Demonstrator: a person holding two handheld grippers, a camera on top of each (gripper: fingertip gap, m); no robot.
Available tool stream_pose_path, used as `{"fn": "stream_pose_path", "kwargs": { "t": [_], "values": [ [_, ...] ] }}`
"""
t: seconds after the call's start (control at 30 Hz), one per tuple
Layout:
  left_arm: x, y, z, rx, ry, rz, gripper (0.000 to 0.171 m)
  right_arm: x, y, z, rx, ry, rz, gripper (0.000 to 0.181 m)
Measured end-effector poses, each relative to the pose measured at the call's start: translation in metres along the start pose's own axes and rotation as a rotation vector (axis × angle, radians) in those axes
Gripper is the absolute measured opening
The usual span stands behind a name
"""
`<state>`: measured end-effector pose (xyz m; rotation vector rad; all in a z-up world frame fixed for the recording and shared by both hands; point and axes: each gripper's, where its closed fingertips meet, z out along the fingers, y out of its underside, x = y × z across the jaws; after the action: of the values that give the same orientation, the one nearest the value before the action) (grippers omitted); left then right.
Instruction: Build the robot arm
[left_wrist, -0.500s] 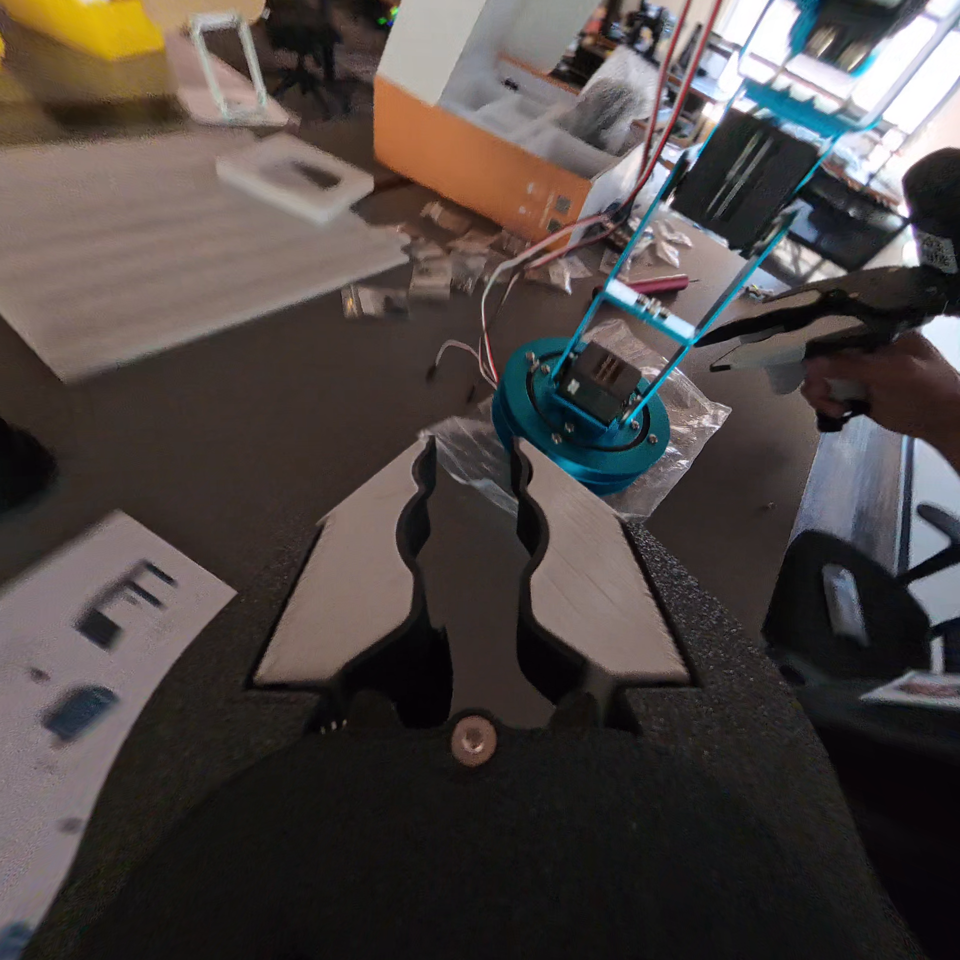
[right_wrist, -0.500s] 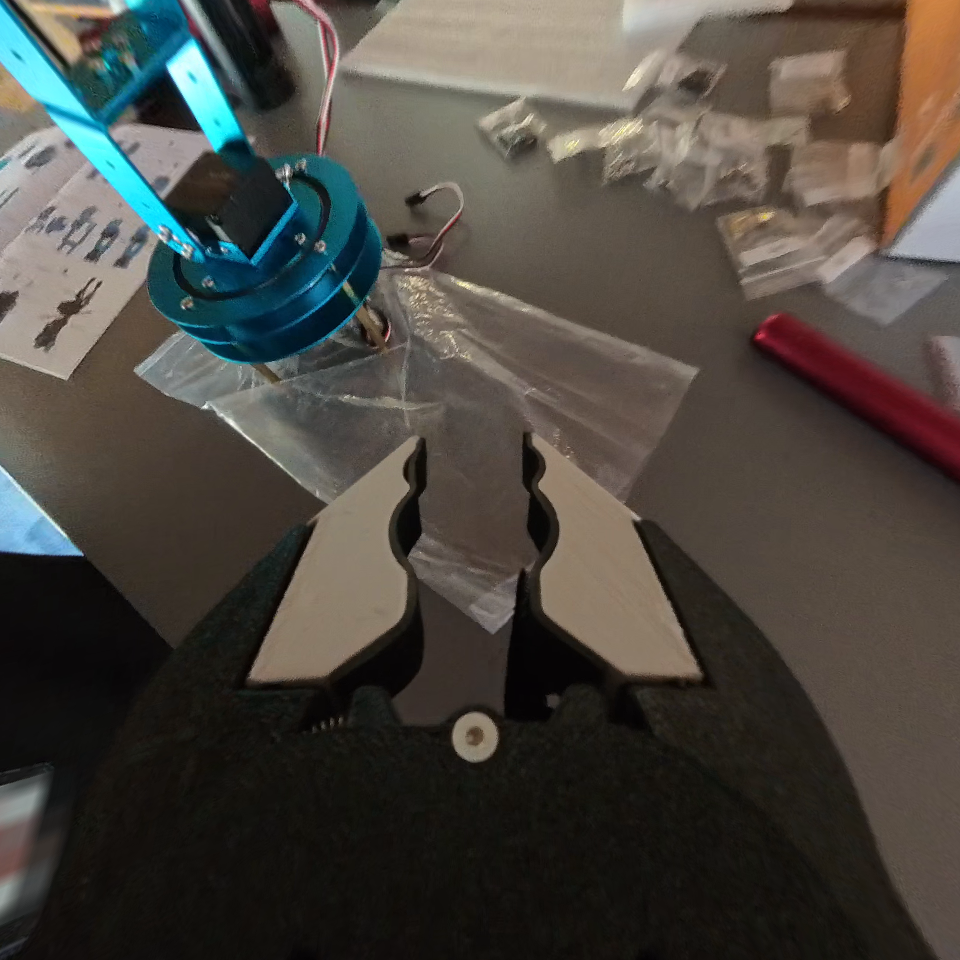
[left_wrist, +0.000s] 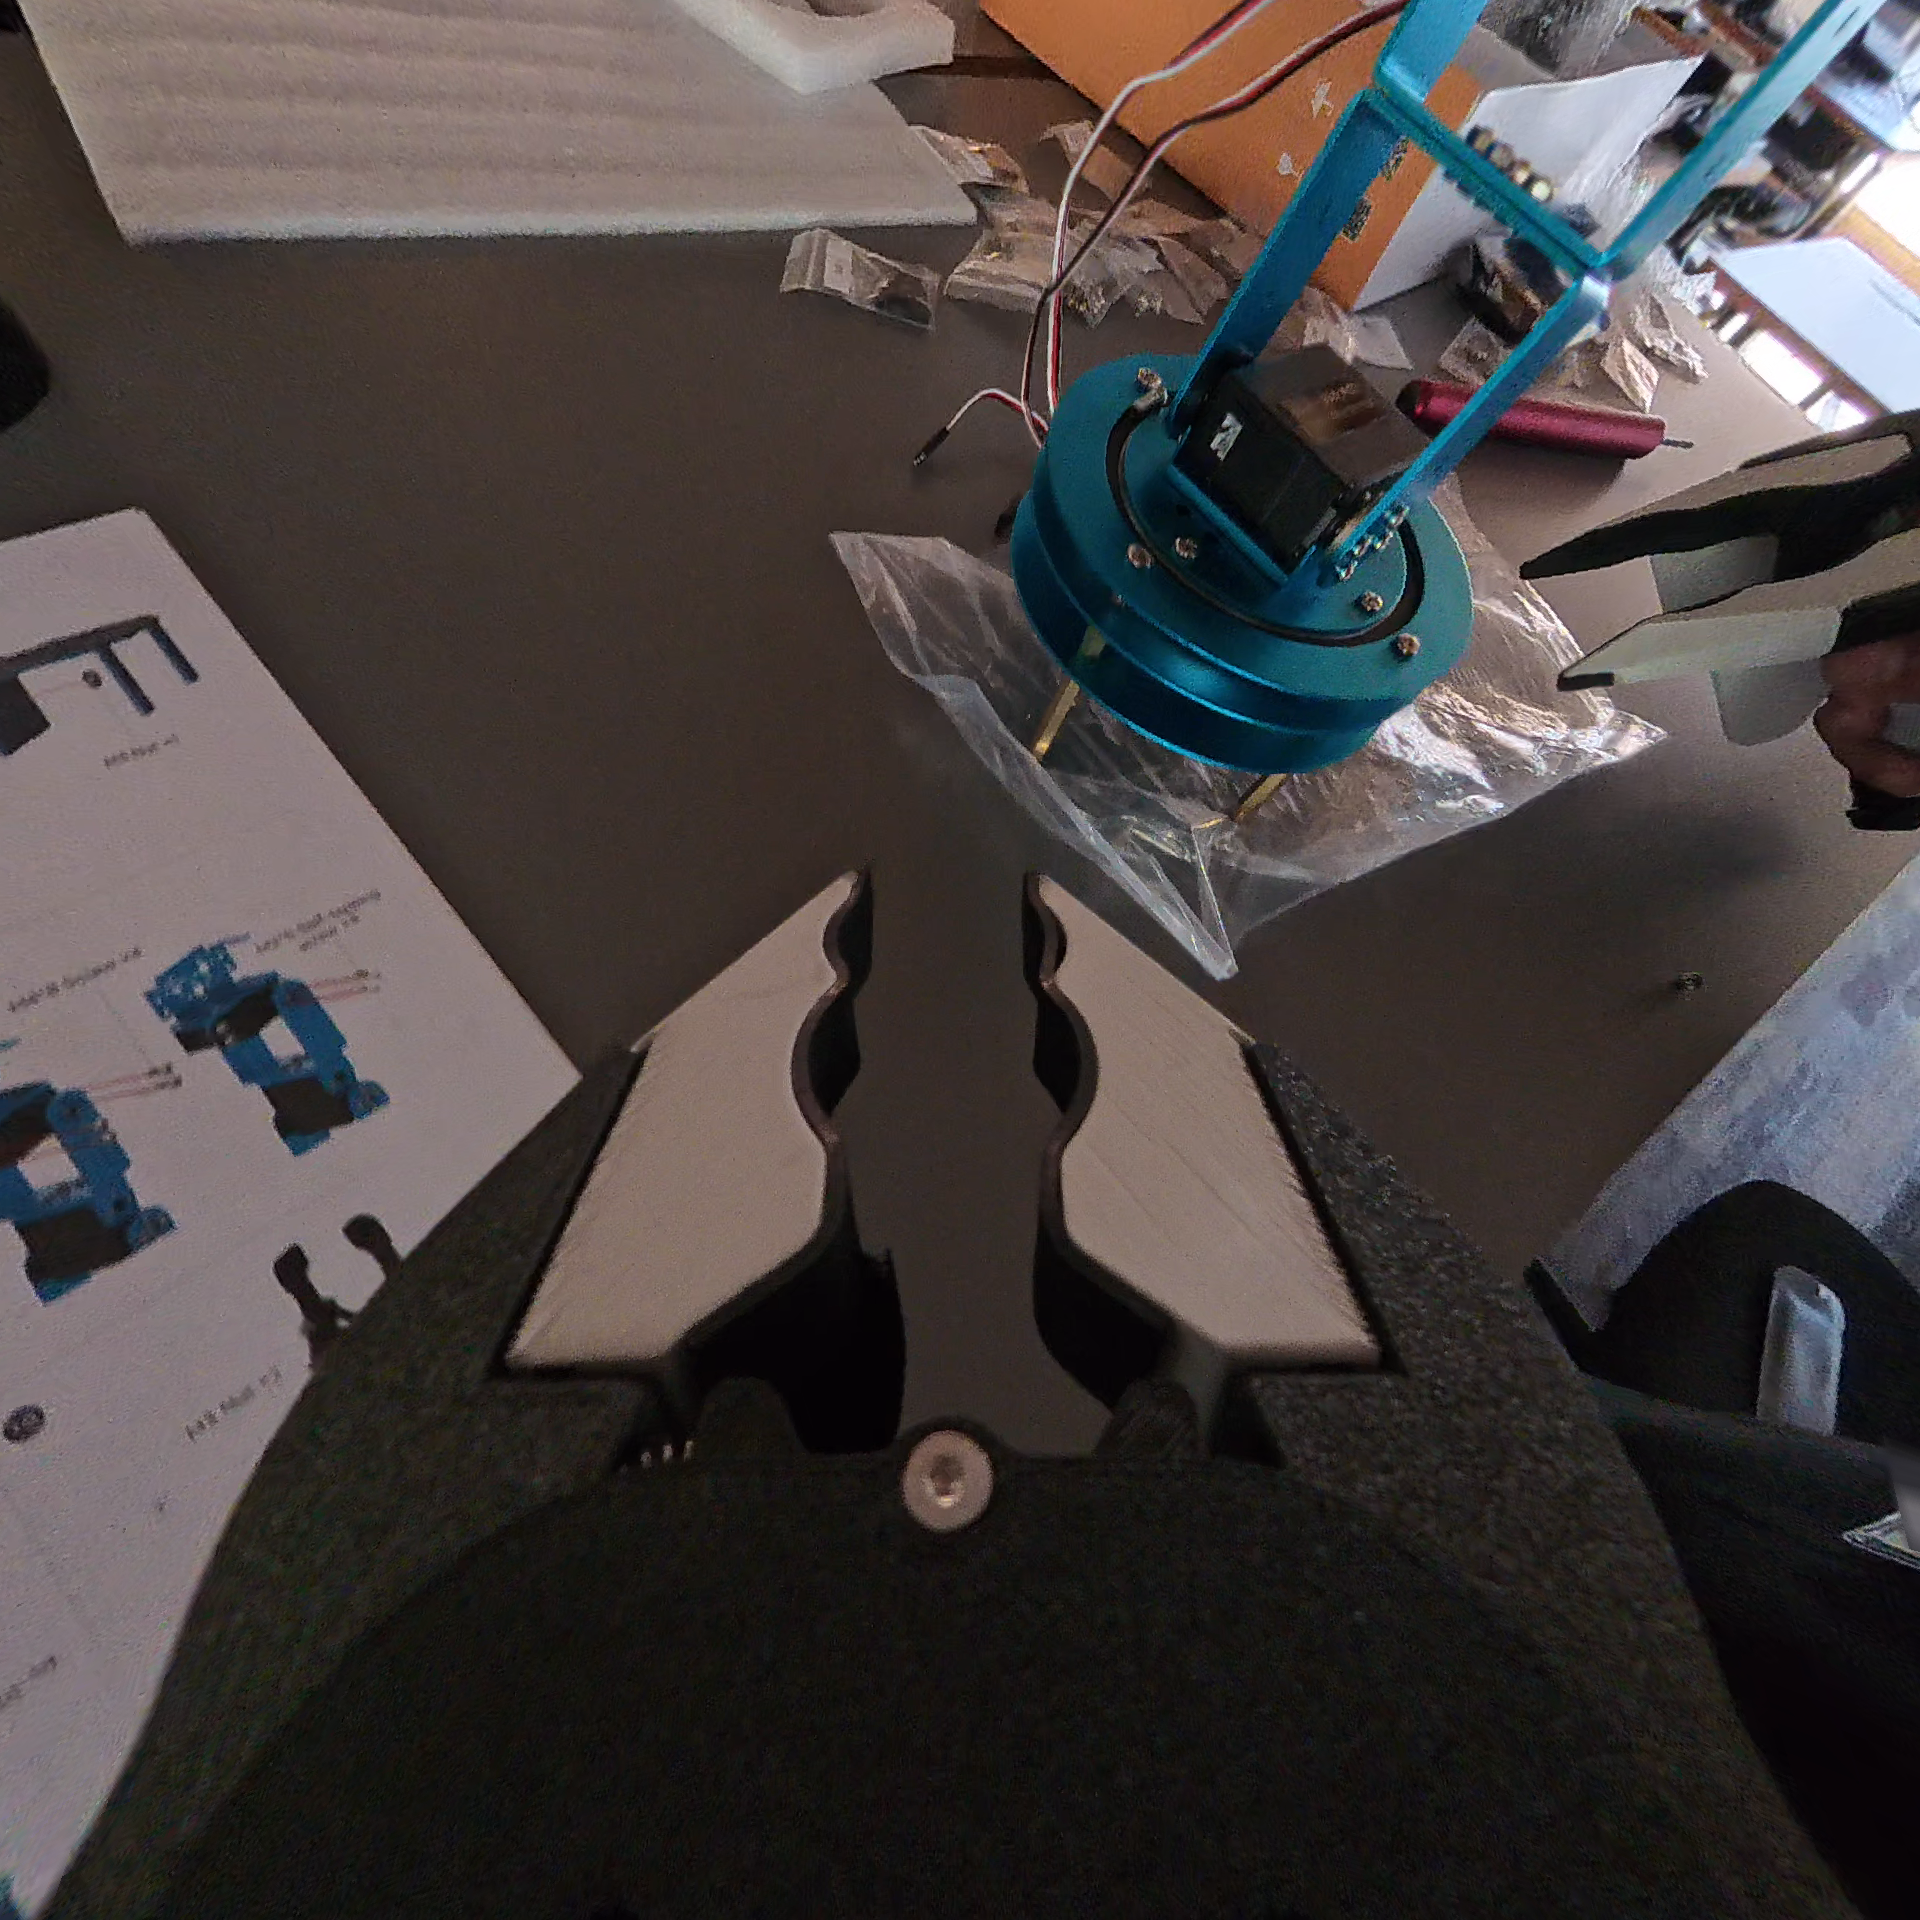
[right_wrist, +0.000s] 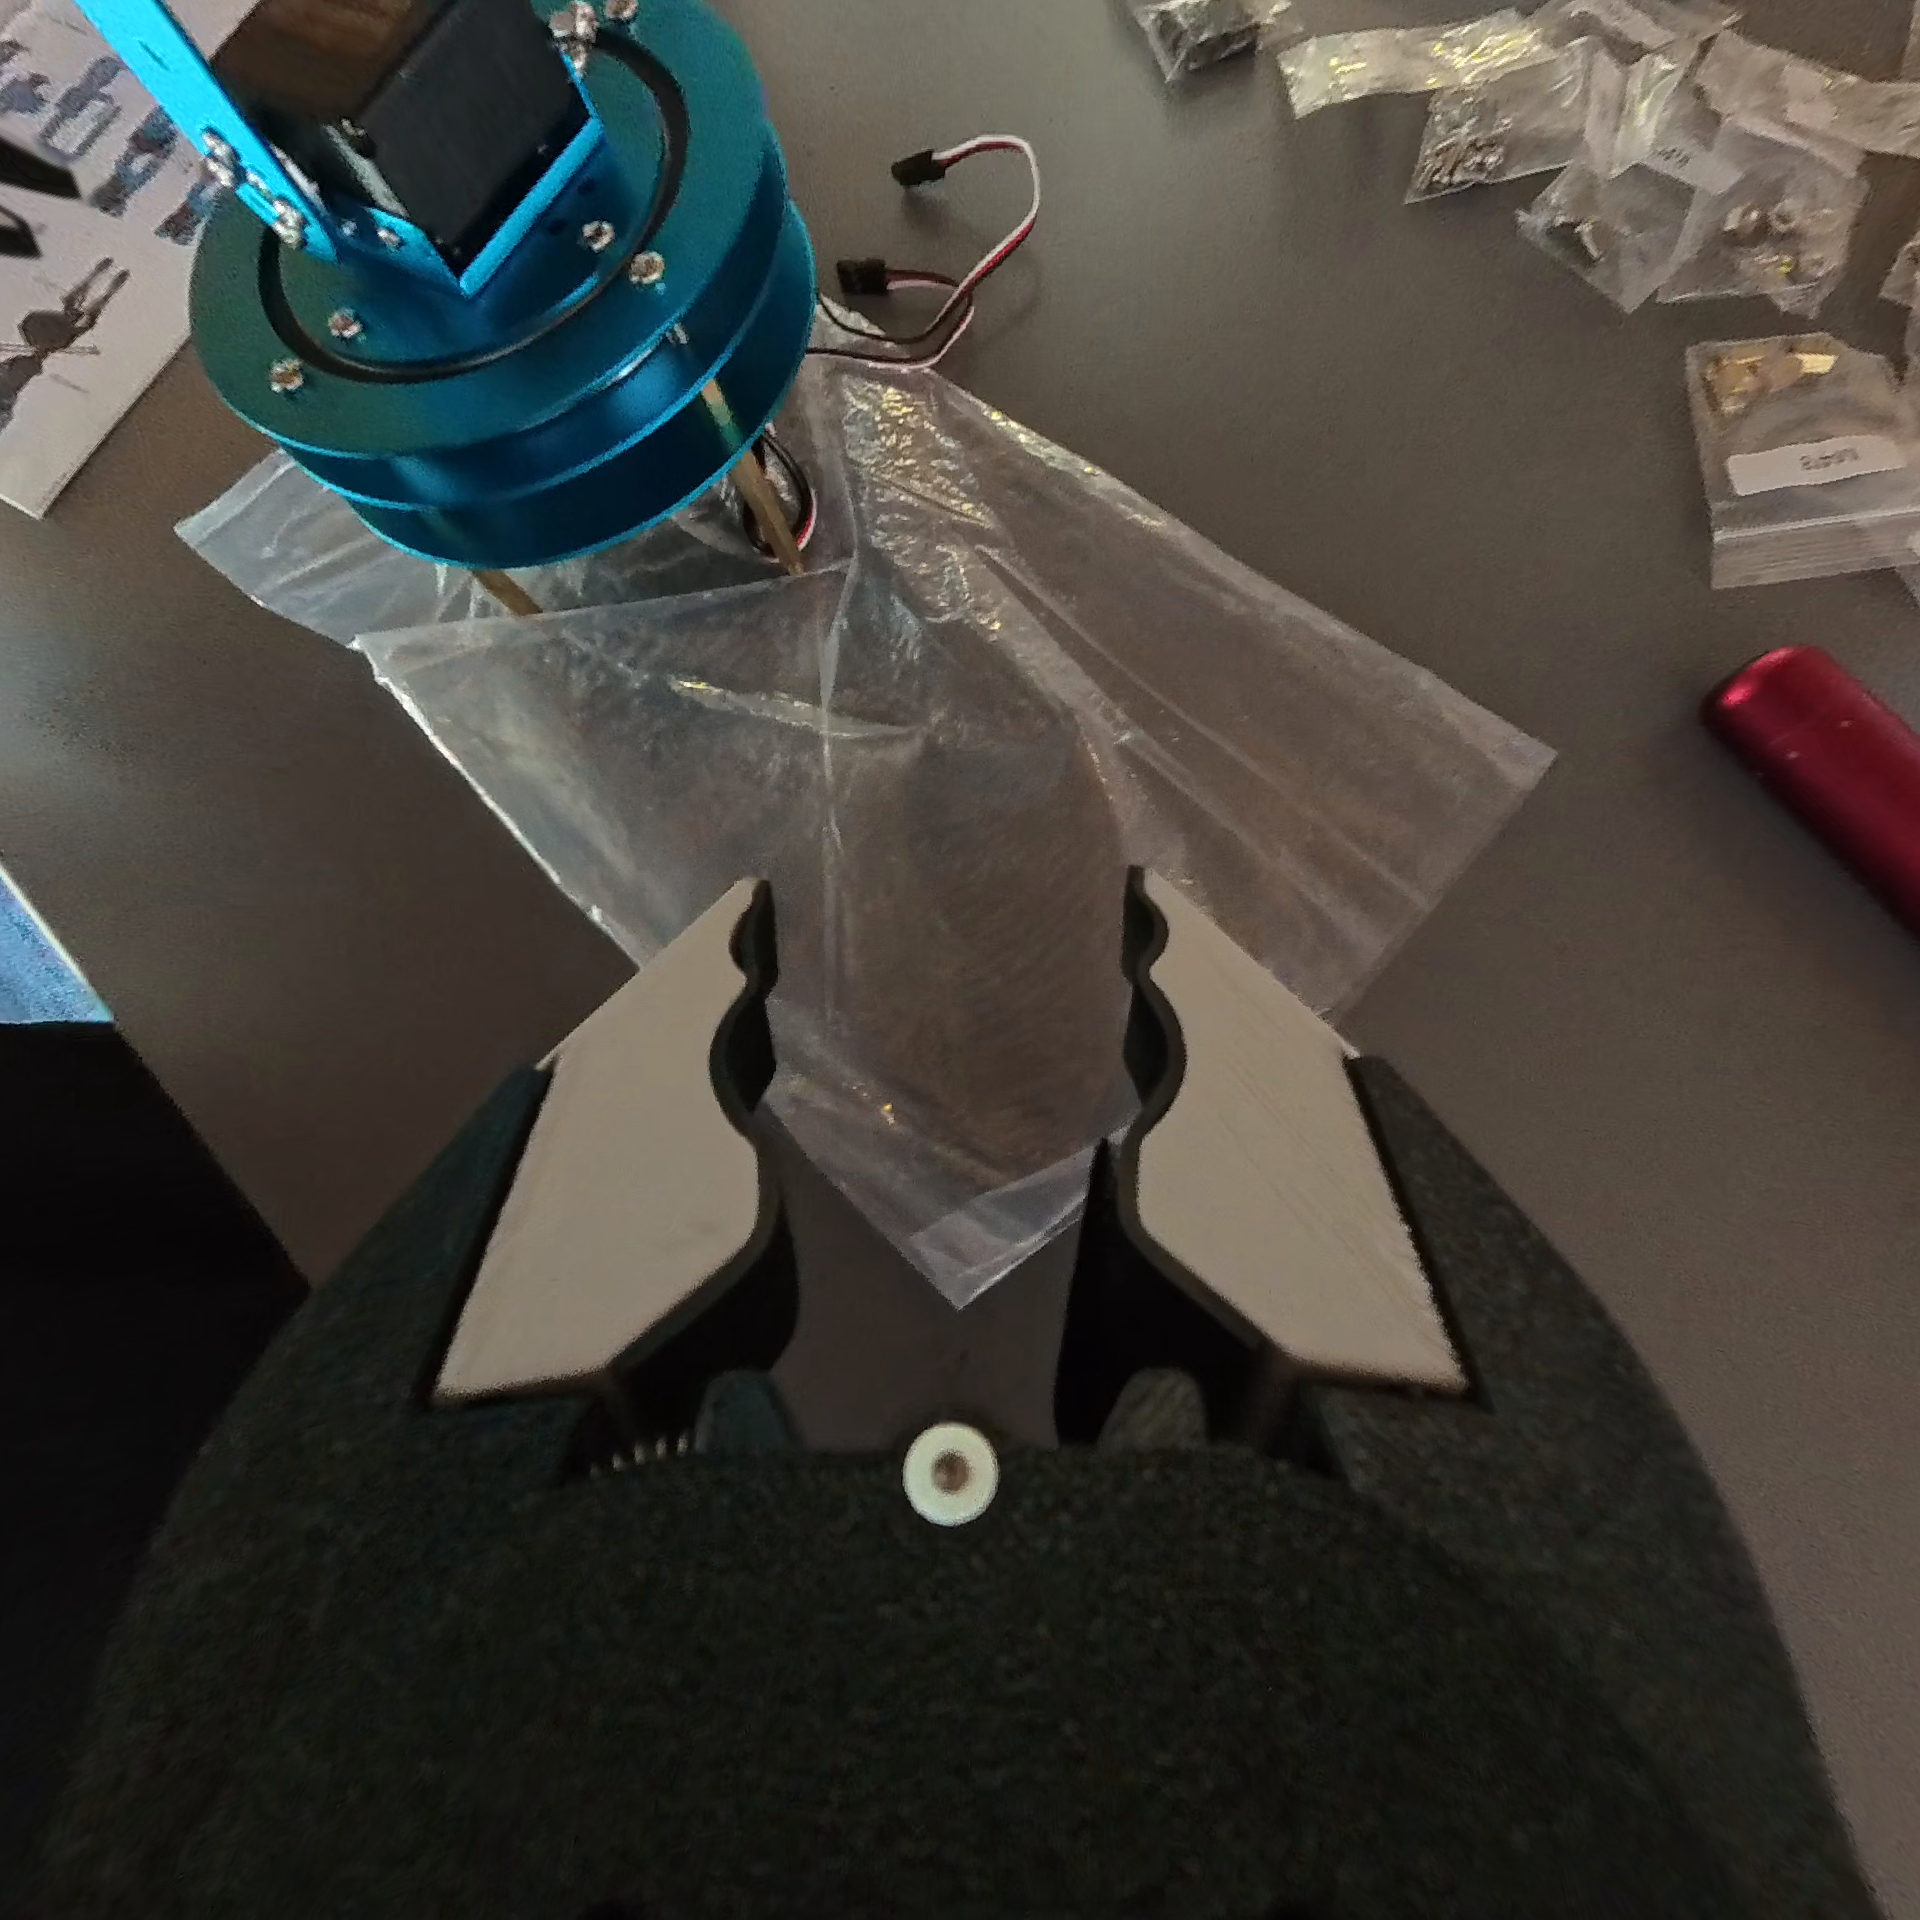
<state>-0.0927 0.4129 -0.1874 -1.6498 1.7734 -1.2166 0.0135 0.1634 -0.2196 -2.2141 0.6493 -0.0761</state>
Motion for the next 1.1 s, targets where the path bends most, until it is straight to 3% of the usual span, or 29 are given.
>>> {"fn": "stream_pose_path", "kwargs": {
  "t": [0.3,0.6,0.7,0.8,0.87,1.0,1.1],
  "values": [
    [-0.004,0.017,-0.013,0.044,-0.021,-0.067,0.028,-0.03,-0.008,0.006,0.05,-0.057,0.016,0.072],
    [-0.005,0.014,0.007,0.034,0.01,-0.033,0.029,-0.008,-0.013,0.022,0.01,-0.002,0.042,0.076],
    [-0.011,0.009,0.018,0.013,-0.011,-0.016,0.033,-0.014,-0.027,0.02,0.048,-0.014,0.063,0.069],
    [-0.031,0.0,0.024,-0.003,-0.151,-0.023,0.035,-0.032,-0.047,0.006,0.122,0.002,-0.007,0.044],
    [-0.053,-0.004,0.023,-0.025,-0.305,-0.033,0.035,-0.055,-0.061,-0.007,0.174,-0.006,-0.053,0.029],
    [-0.084,-0.012,0.016,-0.068,-0.603,0.089,0.038,-0.141,-0.091,-0.023,0.245,-0.109,-0.232,0.001],
    [-0.073,-0.011,0.023,-0.084,-0.6,0.084,0.038,-0.205,-0.095,-0.012,0.224,-0.226,-0.317,0.0]
  ]
}}
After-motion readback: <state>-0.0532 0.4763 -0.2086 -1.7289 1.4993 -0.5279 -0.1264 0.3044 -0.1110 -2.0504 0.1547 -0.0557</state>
